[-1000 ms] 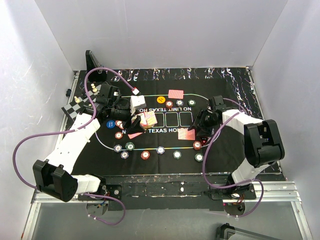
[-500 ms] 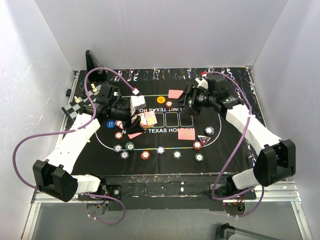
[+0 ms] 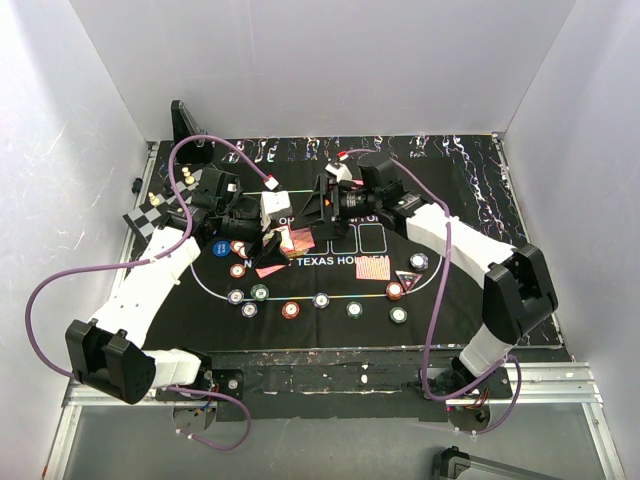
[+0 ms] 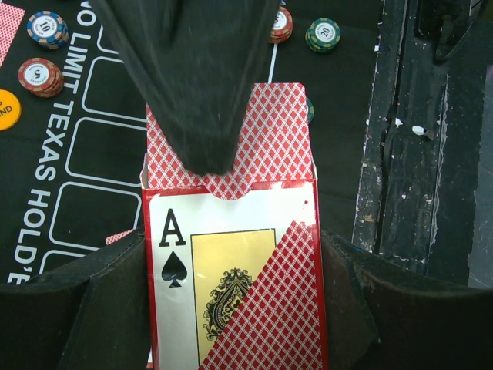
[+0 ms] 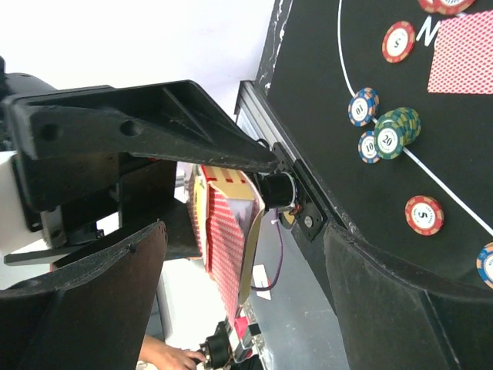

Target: Distribute texas hold em gaming equipment

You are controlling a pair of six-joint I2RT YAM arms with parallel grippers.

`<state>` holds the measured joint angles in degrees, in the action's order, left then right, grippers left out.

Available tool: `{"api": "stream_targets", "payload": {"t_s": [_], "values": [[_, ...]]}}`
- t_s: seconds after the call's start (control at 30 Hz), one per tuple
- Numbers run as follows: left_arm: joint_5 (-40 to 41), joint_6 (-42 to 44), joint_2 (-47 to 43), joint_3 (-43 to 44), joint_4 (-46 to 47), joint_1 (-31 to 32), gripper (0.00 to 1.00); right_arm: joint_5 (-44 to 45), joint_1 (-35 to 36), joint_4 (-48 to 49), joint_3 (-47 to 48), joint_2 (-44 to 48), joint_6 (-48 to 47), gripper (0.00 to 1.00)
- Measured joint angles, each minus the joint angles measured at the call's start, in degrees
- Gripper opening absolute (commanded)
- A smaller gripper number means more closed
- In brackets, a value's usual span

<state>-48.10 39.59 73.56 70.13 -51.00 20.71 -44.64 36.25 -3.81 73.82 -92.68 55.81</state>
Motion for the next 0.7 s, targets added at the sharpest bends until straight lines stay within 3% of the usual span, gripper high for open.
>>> {"api": "stream_targets", "payload": {"t_s": [0.17,0.5,0.7], "values": [[0.0,0.0,-0.1,0.0,0.0,0.0,0.00,-0.8,1.8,1.2,0.3,-2.2,1.0,0.89],[0.0,0.0,-0.1,0.0,0.0,0.0,0.00,-3.5,2.0,7.3,-0.7,-2.7,4.5,0.65],[0.0,-0.2,-0.1,0.0,0.1,0.0,0.00,-4.0,2.0,7.3,-2.8,-2.8,5.4,0.61]]}}
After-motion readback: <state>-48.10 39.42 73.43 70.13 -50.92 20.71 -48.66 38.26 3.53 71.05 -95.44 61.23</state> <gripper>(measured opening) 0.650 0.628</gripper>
